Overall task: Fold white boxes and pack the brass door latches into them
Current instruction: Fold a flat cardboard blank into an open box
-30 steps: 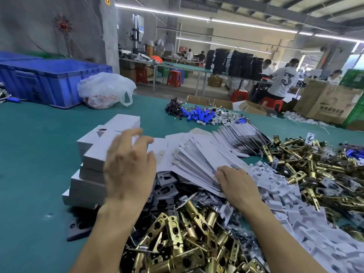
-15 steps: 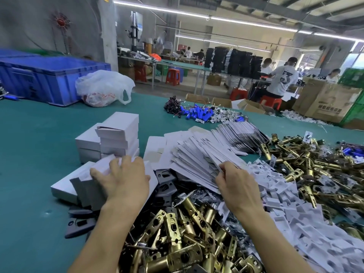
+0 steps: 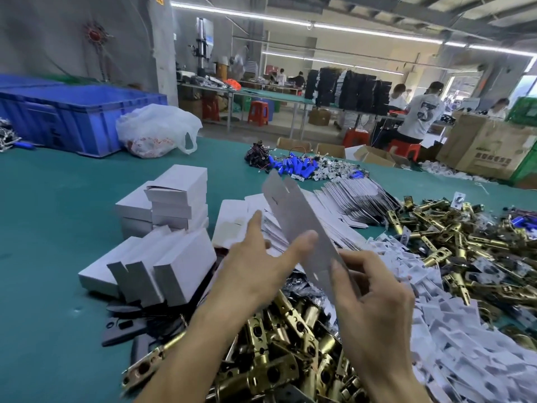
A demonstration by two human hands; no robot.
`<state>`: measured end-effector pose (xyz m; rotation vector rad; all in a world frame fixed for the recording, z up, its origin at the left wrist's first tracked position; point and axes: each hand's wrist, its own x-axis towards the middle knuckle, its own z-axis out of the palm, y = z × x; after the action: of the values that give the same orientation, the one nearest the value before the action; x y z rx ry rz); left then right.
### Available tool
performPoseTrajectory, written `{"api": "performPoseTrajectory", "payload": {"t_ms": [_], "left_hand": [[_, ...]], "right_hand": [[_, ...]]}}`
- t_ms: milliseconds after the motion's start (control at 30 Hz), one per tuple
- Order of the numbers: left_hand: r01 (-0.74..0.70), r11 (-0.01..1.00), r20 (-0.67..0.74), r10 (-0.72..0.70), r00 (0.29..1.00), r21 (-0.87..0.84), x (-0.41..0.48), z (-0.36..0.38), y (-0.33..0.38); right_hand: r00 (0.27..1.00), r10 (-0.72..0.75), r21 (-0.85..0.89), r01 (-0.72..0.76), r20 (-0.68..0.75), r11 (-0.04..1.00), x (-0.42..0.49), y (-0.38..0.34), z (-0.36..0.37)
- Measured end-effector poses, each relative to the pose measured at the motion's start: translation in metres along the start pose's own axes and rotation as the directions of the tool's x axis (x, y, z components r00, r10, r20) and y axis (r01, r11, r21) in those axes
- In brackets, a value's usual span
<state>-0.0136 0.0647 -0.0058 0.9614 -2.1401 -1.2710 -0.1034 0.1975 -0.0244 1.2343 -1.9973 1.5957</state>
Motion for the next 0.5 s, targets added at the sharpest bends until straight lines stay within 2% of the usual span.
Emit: {"api": "performPoseTrajectory", "payload": {"t_ms": [100,167,300,367,433,500], "left_hand": [[-0.014,0.954,0.083,0.040,0.996,-0.299,-0.007,0.010,0.010],[0.007,0.883,0.114,0.053,0.992,-0.470,-0.008,0.015,0.012],[0.040,0.766,0.152,0.075,0.985,-0.642,-0.008,0.017,0.015],[0.168,0.684,0.258,0.031,0.966,-0.710,-0.009,0.023,0.016],[0.331,0.590,0.426,0.025,0.904,-0.737,-0.015,0.031,0.019],[0.410,0.538,0.509,0.043,0.860,-0.737,-0.020,0.038,0.023]], "right_hand": [[0.984,0.092,0.292,-0.134,0.154,0.947,-0.004,-0.014,-0.002],[0.952,0.059,0.361,-0.171,0.301,0.917,-0.005,-0.017,-0.004],[0.874,-0.027,0.461,-0.230,0.485,0.857,-0.003,-0.013,-0.009],[0.882,-0.014,0.443,-0.223,0.472,0.868,-0.003,-0.006,-0.012],[0.906,-0.031,0.324,-0.119,0.422,0.938,-0.003,0.003,-0.015],[0.908,-0.098,0.202,0.015,0.407,0.979,-0.003,0.010,-0.016]]}}
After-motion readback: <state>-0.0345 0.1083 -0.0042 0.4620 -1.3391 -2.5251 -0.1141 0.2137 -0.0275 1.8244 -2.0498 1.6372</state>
